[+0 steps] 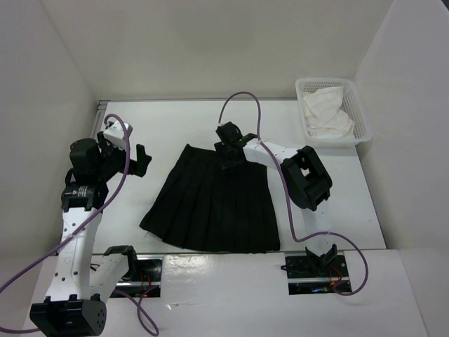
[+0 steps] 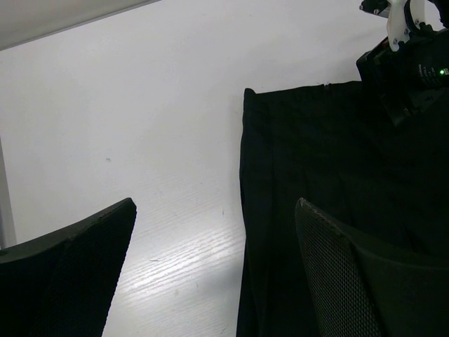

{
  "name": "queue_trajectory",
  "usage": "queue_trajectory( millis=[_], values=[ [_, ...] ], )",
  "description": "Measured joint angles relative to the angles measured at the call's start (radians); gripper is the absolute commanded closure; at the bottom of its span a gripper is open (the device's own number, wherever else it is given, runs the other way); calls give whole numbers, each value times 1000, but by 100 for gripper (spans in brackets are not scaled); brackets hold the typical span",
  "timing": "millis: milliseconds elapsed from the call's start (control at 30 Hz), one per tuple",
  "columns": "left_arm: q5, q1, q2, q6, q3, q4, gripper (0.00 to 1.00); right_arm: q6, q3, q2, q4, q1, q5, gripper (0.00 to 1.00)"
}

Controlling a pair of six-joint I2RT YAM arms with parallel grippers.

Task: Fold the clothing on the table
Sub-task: Flatten the skirt out

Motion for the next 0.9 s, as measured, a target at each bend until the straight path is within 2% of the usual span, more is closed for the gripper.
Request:
queue_trajectory(
  millis=[233,567,600,800,900],
  values=[
    [-3,0,0,0,0,0,0,-1,0,0,-4,0,-43,39],
    [-3,0,0,0,0,3,0,-11,0,11,-4,0,-72,67],
    [-3,0,0,0,0,3,0,-13,0,14,-4,1,-73,74],
    [-3,0,0,0,0,3,0,-26,2,21,-4,8,-75,97],
    [-3,0,0,0,0,3,0,-35,3,21,-4,10,-75,100]
  ],
)
